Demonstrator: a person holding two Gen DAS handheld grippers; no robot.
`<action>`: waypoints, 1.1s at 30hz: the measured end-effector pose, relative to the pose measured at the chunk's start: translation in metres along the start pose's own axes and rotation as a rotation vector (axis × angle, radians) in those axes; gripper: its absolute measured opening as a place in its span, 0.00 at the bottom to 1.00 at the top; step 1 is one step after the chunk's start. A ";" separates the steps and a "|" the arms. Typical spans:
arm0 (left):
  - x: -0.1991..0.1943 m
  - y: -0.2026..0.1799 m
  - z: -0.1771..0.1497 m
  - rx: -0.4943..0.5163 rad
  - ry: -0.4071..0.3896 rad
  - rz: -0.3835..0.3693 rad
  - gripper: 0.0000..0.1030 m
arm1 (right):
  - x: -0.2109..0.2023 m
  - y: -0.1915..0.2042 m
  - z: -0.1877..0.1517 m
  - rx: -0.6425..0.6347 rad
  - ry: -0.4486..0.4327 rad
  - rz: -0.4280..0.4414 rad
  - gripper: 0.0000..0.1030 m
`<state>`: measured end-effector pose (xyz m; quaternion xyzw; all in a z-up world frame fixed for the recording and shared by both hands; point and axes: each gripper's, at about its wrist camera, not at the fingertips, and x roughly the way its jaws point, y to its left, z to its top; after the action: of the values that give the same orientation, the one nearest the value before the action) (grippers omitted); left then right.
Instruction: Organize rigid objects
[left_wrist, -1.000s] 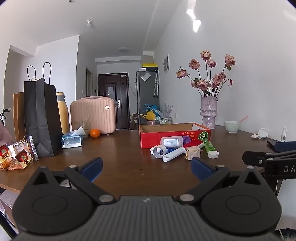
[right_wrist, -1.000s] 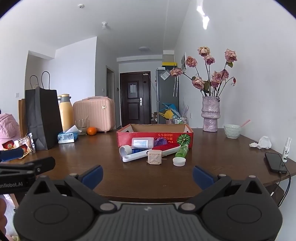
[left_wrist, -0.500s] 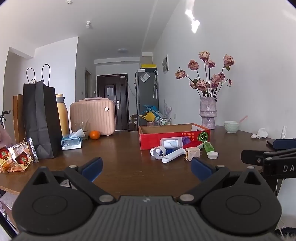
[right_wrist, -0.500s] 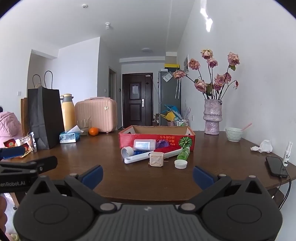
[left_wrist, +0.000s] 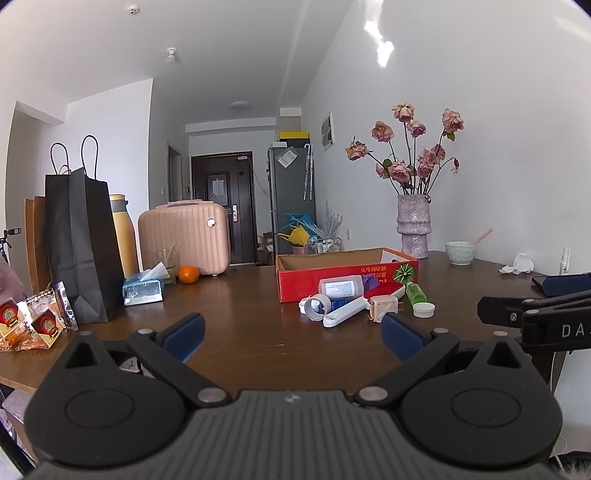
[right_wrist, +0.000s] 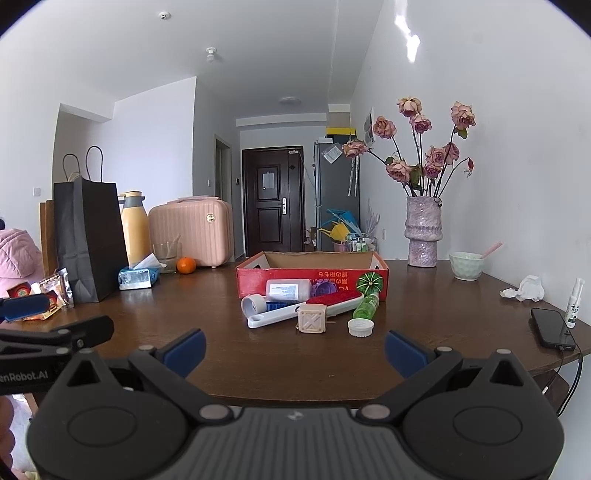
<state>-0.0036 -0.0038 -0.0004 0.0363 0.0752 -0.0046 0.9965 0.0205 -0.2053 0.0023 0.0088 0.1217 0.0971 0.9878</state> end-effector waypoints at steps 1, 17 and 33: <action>0.000 0.000 0.000 0.000 0.003 -0.002 1.00 | 0.000 -0.001 0.000 0.002 0.001 0.000 1.00; 0.003 -0.001 0.001 -0.004 0.013 0.022 1.00 | 0.001 -0.001 -0.003 0.008 0.004 0.001 1.00; 0.003 -0.003 0.000 0.000 0.021 0.020 1.00 | 0.002 -0.002 -0.003 0.017 0.008 -0.006 1.00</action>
<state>-0.0003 -0.0067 -0.0013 0.0372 0.0855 0.0056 0.9956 0.0218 -0.2066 -0.0013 0.0163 0.1268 0.0932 0.9874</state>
